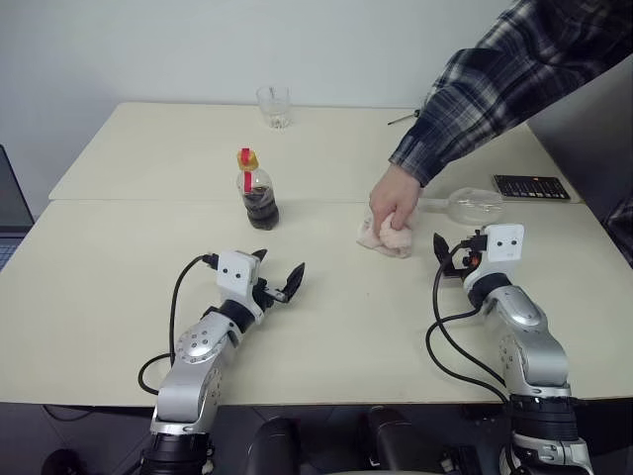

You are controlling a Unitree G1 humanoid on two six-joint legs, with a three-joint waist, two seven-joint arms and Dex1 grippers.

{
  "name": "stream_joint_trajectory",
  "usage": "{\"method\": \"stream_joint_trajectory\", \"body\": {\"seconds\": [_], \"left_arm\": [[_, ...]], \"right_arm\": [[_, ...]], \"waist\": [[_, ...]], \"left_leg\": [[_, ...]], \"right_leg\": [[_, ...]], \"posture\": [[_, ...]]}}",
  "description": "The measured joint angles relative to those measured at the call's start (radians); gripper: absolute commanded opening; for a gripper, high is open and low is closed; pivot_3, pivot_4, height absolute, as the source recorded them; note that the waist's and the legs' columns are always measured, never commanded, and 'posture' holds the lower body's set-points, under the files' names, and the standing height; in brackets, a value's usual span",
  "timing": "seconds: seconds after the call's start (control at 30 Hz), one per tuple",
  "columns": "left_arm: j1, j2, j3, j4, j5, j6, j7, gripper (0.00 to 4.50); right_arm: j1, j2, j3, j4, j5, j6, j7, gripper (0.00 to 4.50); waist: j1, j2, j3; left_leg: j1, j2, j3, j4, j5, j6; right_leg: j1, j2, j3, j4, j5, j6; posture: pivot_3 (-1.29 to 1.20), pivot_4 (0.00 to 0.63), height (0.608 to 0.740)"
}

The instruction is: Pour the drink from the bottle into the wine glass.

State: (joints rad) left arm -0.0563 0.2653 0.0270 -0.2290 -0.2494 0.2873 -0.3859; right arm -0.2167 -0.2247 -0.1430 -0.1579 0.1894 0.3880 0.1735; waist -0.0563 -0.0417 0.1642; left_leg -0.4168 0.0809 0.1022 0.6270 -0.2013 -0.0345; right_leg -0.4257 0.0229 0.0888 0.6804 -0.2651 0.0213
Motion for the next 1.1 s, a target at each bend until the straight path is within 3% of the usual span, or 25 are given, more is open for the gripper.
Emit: {"method": "stream_joint_trajectory", "body": {"seconds": [1.1], "left_arm": [[0.003, -0.012, 0.051, -0.009, -0.024, -0.001, 0.034, 4.47]], "right_arm": [[0.008, -0.006, 0.026, -0.038, 0.042, 0.019, 0.072, 4.50]], "waist": [[0.000, 0.000, 0.000]], "left_leg": [[0.000, -0.001, -0.006, 0.000, 0.000, 0.000]], "right_leg": [[0.002, 0.000, -0.003, 0.000, 0.000, 0.000]], "posture": [[0.00, 0.150, 0.740]]}}
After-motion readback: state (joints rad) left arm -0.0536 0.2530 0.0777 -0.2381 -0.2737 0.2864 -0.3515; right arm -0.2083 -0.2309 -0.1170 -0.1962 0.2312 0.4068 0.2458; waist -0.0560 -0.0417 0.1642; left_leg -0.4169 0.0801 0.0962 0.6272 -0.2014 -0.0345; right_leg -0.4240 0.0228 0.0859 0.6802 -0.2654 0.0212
